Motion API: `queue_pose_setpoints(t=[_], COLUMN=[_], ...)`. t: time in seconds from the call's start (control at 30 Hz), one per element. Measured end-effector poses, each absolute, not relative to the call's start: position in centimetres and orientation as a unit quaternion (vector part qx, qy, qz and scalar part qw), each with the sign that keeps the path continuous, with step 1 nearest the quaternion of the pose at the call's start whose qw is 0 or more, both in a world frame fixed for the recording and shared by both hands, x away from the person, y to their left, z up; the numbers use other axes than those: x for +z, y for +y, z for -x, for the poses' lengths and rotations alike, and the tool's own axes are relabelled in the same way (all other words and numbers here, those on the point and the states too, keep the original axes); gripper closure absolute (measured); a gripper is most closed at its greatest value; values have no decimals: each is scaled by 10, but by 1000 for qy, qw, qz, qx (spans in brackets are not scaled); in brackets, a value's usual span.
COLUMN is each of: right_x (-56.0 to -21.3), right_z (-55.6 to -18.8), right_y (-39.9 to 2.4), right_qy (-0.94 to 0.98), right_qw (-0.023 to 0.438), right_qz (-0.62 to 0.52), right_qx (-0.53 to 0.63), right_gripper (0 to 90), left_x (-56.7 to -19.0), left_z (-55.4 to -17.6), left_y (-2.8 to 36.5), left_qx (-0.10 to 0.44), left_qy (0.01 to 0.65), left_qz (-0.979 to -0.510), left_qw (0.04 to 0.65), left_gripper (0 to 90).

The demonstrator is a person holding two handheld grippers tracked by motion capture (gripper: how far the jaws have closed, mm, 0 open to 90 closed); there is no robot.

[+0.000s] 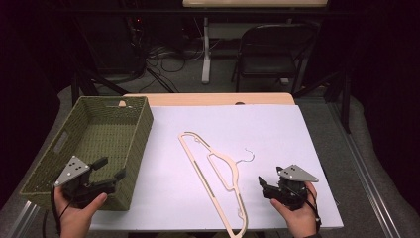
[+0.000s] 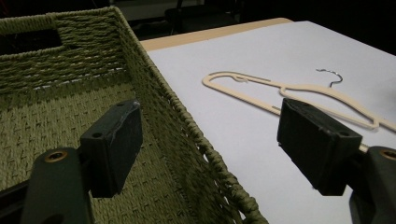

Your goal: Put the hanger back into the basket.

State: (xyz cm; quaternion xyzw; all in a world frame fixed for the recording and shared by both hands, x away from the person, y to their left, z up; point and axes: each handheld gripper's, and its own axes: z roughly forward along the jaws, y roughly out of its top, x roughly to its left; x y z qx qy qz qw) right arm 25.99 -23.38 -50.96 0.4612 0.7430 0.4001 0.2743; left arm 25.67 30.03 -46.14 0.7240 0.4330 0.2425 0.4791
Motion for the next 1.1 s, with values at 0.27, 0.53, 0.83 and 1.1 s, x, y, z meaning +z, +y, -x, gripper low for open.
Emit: queue_pose_setpoints(t=[0.27,0.53,0.83,1.1], right_x=[-503,-497,-491,-487], right_z=[-265,-275,-287,-299], right_y=[-232,-224,-216,-205], right_qy=[761,800,838,865], right_qw=[252,217,182,160], right_qz=[-474,-464,-444,-419], right_qx=[363,312,261,224], right_gripper=[274,274,274,275], left_x=[-463,-460,-461,-461], left_z=[-259,-258,-256,-254], left_y=[298,299,301,303], left_qx=[239,239,239,239], left_qy=[431,430,434,438], left_qz=[-729,-731,-731,-730], left_qw=[475,473,469,467], left_gripper=[229,230,231,234])
